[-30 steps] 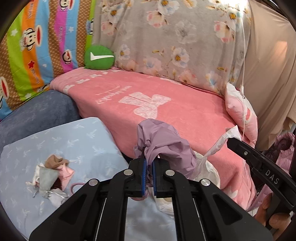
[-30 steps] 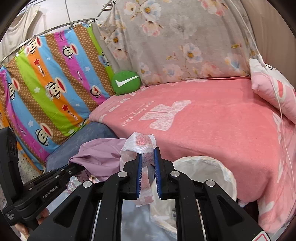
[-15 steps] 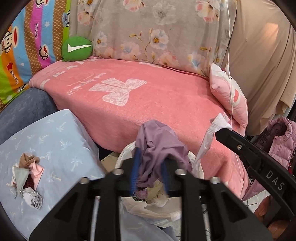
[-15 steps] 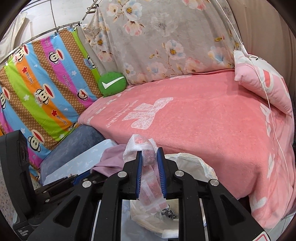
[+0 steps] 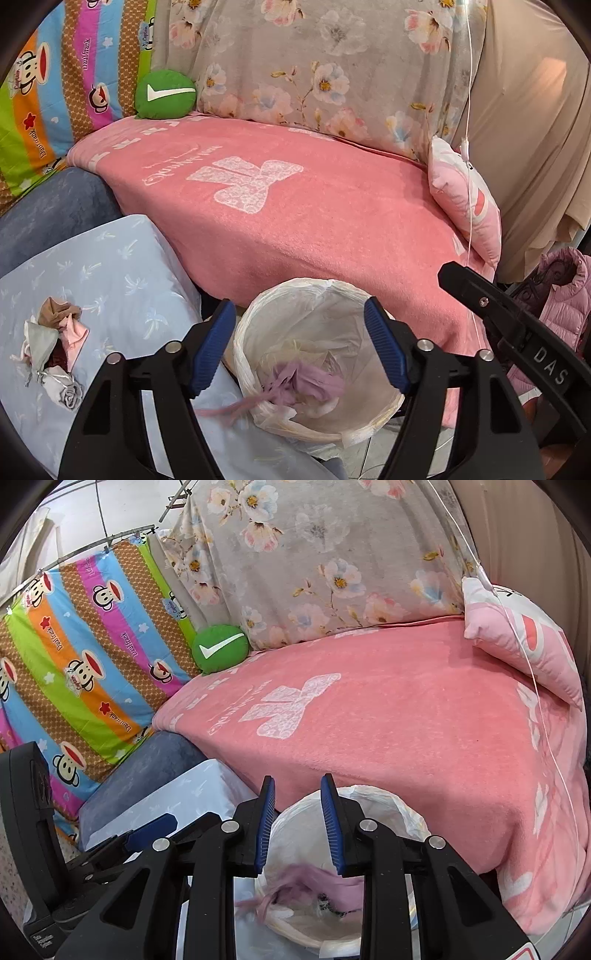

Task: Collect trash
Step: 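Carry the mauve cloth and packet to the white wastebasket and open both grippers, then move both open tools back over the remaining pile of cloths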

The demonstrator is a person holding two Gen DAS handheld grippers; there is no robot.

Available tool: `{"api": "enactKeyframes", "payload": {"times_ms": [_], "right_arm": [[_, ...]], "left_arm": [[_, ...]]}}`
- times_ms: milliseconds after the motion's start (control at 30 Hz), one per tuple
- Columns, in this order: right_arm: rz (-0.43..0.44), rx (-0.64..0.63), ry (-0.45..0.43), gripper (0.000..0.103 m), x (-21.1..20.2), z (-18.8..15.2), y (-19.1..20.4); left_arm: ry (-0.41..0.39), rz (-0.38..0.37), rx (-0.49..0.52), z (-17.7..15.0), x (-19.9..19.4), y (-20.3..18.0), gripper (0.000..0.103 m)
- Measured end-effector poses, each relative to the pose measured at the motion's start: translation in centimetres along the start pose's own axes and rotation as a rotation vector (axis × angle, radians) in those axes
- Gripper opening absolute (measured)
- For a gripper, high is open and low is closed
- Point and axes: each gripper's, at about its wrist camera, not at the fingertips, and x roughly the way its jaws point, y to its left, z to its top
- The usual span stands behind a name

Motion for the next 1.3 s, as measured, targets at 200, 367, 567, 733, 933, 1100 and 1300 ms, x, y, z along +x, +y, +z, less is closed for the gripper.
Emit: {"api": "enactKeyframes", "payload": {"times_ms": [200,367,567,733,933,1100,1300], "right_arm": [[0.004,-0.012,0.004,0.027,0.0,-0.1,0.4],[0.008,-0.024,0.016,0.027,0.2,-0.3,1.0],[0.021,-0.048,0.028,0.032,0.3,-0.9,2.4],[0.046,-0.071,0.048,0.034,0.6,-1.8,4.1],[0.081,-0.113,0.086,0.039,1.2,-3.7,7.0],[0.121,-0.141,0.132,0.040,2.2,-5.7,9.9],[0.170,-0.184,0.194,0.045,3.7,-8.7,14.1]], "left_arm": [[-0.012,0.006,-0.018,0.0,-0.5,0.6,0.070],[-0.021,0.014,-0.037,0.0,-1.0,1.4,0.070],[-0.029,0.037,-0.053,-0.6,-1.8,2.8,0.070],[-0.038,0.071,-0.074,-1.4,-3.0,4.7,0.070],[-0.042,0.137,-0.120,-2.7,-4.2,8.2,0.071],[-0.036,0.201,-0.165,-4.1,-5.4,11.8,0.077],[-0.033,0.288,-0.195,-6.1,-7.0,15.8,0.080]]}}
